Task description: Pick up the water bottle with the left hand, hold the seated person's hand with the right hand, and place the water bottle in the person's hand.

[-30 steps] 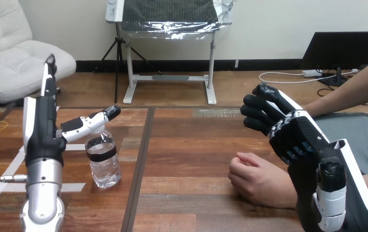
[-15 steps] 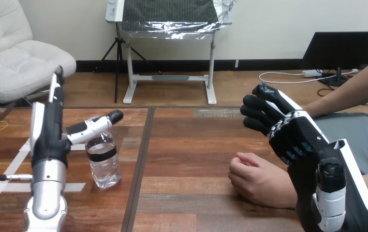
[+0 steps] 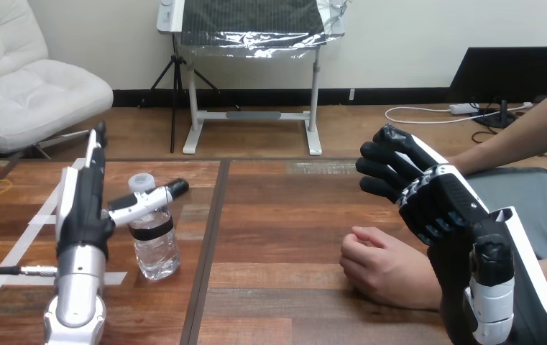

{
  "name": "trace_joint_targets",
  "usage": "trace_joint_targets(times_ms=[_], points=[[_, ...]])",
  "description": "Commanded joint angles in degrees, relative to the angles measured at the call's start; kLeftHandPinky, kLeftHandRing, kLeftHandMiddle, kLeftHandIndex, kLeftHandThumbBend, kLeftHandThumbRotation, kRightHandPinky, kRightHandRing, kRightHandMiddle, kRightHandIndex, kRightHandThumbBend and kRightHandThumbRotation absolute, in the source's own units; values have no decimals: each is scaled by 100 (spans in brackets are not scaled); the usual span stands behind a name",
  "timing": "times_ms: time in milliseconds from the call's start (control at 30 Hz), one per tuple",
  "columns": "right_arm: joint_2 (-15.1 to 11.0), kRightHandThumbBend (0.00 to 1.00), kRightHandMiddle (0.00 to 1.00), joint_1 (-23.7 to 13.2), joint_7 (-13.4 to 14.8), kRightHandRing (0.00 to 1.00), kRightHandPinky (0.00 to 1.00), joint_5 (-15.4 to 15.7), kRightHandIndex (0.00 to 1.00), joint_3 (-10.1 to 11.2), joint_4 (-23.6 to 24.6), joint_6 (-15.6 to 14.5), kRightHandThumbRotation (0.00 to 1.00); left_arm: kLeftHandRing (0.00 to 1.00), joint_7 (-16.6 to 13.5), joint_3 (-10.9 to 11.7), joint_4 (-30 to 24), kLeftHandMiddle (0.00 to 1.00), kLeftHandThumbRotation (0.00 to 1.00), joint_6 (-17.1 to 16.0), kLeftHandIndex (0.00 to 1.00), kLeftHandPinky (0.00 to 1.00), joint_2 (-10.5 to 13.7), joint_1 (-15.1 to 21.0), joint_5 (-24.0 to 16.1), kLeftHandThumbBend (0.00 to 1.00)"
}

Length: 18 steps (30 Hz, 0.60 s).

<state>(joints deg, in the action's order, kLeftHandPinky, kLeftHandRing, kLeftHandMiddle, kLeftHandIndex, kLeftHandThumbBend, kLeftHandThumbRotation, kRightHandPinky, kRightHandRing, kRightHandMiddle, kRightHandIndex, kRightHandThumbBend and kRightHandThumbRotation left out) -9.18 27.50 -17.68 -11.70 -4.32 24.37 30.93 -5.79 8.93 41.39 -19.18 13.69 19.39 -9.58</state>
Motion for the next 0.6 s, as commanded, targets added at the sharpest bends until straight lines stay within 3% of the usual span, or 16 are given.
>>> trace_joint_targets(times_ms=[0,567], points=[[14,74,85,-272,-3,84,82,-112,87,39,88,49,100,100,21,-98,230,100,20,-98,100,97,149,589,25,100],[8,74,86,-251,-23,85,83,-158,87,36,119,26,100,100,98,-51,961,100,19,-18,100,94,89,898,160,100]])
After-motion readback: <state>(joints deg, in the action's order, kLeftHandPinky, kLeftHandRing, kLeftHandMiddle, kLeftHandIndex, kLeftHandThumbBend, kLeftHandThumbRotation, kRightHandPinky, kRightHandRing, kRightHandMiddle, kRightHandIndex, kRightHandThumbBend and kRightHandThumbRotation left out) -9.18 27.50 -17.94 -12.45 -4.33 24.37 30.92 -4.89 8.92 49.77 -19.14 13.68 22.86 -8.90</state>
